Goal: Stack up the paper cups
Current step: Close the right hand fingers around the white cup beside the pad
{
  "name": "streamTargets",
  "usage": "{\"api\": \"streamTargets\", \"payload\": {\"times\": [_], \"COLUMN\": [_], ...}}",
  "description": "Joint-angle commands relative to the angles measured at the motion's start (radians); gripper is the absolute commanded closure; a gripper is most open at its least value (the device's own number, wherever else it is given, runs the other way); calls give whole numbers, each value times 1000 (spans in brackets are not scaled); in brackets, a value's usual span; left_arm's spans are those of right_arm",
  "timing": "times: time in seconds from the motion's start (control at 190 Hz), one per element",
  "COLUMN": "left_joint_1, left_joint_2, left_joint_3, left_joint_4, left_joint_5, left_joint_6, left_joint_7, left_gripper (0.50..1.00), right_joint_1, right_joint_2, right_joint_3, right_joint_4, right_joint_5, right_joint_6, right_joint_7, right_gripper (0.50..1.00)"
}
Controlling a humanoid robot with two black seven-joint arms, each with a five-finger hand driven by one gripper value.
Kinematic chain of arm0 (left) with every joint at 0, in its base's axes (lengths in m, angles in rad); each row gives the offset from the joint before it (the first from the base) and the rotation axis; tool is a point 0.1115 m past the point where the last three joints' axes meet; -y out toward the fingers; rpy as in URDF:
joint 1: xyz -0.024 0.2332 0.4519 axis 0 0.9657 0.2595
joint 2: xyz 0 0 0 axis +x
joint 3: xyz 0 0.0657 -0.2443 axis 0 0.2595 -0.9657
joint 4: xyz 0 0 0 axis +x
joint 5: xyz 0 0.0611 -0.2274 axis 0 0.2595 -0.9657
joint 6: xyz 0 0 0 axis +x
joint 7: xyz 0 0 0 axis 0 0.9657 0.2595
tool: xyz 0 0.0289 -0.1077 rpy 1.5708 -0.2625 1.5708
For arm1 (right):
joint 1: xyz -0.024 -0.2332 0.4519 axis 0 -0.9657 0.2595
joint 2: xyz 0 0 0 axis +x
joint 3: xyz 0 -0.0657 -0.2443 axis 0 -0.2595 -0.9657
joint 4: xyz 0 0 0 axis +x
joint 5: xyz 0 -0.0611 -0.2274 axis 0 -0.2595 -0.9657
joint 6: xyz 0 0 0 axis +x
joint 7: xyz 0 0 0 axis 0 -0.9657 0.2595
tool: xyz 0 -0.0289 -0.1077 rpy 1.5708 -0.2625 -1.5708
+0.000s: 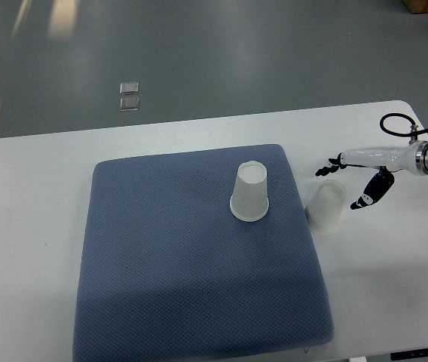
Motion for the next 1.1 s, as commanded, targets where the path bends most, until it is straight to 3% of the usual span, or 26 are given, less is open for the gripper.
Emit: {"api": "streamTargets", "payload": {"times": [0.0, 0.39, 0.474, 0.574, 0.685, 0.827, 1.096], "left_joint_1": [0, 0, 0, 0, 0, 0, 0], "left_joint_2": [0, 0, 0, 0, 0, 0, 0], "left_joint_3": [0, 0, 0, 0, 0, 0, 0], "left_joint_4": [0, 0, 0, 0, 0, 0, 0], "left_joint_5": [-1, 0, 0, 0, 0, 0, 0], "left_joint_6": [-1, -1, 1, -1, -1, -1, -1], "left_joint_7": [0, 0, 0, 0, 0, 0, 0], "left_gripper": [500, 500, 500, 500, 500, 500, 500], "right_joint_1": [0, -13, -11, -8, -2, 18, 228], "right_joint_2": [2, 43, 43, 41, 40, 31, -5], "right_joint_3": [0, 0, 0, 0, 0, 8, 17], "right_joint_4": [0, 1, 0, 1, 1, 5, 20], "right_joint_5": [1, 3, 1, 1, 1, 6, 38], "right_joint_6": [4, 9, 9, 10, 10, 12, 79], "right_joint_7": [0, 2, 2, 2, 2, 2, 5], "right_gripper": [695, 707, 752, 846, 891, 904, 908]}}
